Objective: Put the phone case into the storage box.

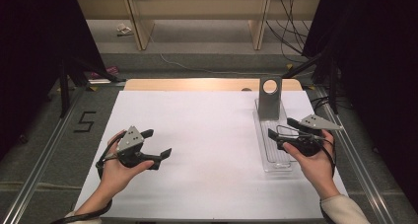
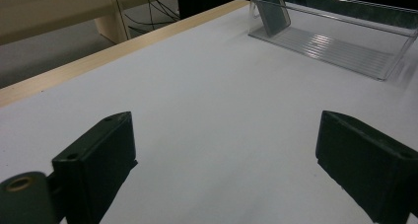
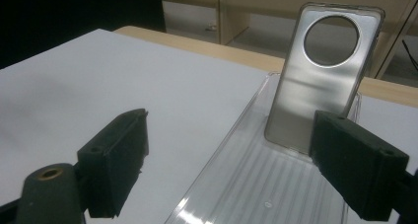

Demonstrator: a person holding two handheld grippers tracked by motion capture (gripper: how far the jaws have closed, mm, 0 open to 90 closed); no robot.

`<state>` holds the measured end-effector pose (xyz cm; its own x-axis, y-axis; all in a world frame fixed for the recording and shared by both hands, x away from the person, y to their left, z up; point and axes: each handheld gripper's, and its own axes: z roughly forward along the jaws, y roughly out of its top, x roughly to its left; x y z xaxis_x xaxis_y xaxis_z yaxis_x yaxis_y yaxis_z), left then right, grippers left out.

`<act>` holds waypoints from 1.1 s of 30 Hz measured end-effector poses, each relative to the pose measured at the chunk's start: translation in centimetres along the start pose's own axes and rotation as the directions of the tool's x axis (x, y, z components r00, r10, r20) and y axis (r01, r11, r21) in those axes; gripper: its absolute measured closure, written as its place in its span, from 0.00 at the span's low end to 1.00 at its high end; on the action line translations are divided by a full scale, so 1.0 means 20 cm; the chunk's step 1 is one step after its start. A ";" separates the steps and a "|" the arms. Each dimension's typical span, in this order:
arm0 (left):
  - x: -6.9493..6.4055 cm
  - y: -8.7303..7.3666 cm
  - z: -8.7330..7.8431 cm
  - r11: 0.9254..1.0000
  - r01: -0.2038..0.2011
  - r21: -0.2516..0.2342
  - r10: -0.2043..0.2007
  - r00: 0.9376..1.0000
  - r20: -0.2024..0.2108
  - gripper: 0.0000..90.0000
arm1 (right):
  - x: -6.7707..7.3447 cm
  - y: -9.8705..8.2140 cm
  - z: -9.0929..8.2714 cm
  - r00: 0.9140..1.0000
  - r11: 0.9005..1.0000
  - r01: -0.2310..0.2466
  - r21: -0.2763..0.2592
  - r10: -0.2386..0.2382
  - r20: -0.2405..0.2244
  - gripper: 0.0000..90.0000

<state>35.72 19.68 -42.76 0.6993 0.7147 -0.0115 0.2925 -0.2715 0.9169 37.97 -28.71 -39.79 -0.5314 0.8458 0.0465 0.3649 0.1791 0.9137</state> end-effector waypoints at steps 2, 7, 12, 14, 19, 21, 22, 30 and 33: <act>0.00 0.00 0.00 1.000 0.001 0.000 -0.001 1.000 0.000 0.09 | 0.00 0.00 0.00 1.000 1.000 0.003 -0.001 -0.003 -0.001 0.18; 0.00 0.00 0.00 1.000 0.002 -0.001 -0.002 1.000 0.000 0.09 | 0.02 -0.02 -0.02 1.000 1.000 0.002 -0.006 -0.002 -0.009 0.18; 0.00 0.00 0.00 1.000 0.000 0.001 0.000 1.000 0.000 0.09 | 0.02 -0.04 -0.04 1.000 1.000 0.003 -0.014 -0.004 -0.015 0.18; 0.00 0.00 0.00 1.000 0.000 0.002 0.000 1.000 0.001 0.09 | 0.03 -0.05 -0.05 1.000 1.000 0.002 -0.015 -0.002 -0.020 0.18; 0.00 0.00 0.00 1.000 0.000 0.002 0.000 1.000 0.001 0.09 | 0.03 -0.06 -0.06 1.000 1.000 0.006 -0.020 -0.006 -0.024 0.18; 0.00 0.00 0.00 1.000 0.001 0.001 -0.001 1.000 0.001 0.09 | 0.04 -0.07 -0.07 1.000 1.000 0.005 -0.019 -0.005 -0.024 0.18; 0.00 0.00 0.00 1.000 0.001 0.001 -0.001 1.000 0.001 0.09 | 0.04 -0.07 -0.07 1.000 1.000 0.004 -0.019 -0.004 -0.025 0.18; 0.00 0.00 0.00 1.000 0.001 0.000 -0.001 1.000 0.001 0.09 | 0.04 -0.09 -0.08 1.000 1.000 0.007 -0.021 -0.008 -0.030 0.18; 0.00 0.00 0.00 1.000 0.001 0.000 -0.001 1.000 0.001 0.09 | 0.05 -0.09 -0.08 1.000 1.000 0.005 -0.019 -0.006 -0.031 0.18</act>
<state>35.72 19.71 -42.76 0.6997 0.7143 -0.0131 0.2936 -0.2708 0.9168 35.54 -29.08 -40.80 -0.5570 0.8288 0.0538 0.3479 0.1740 0.9212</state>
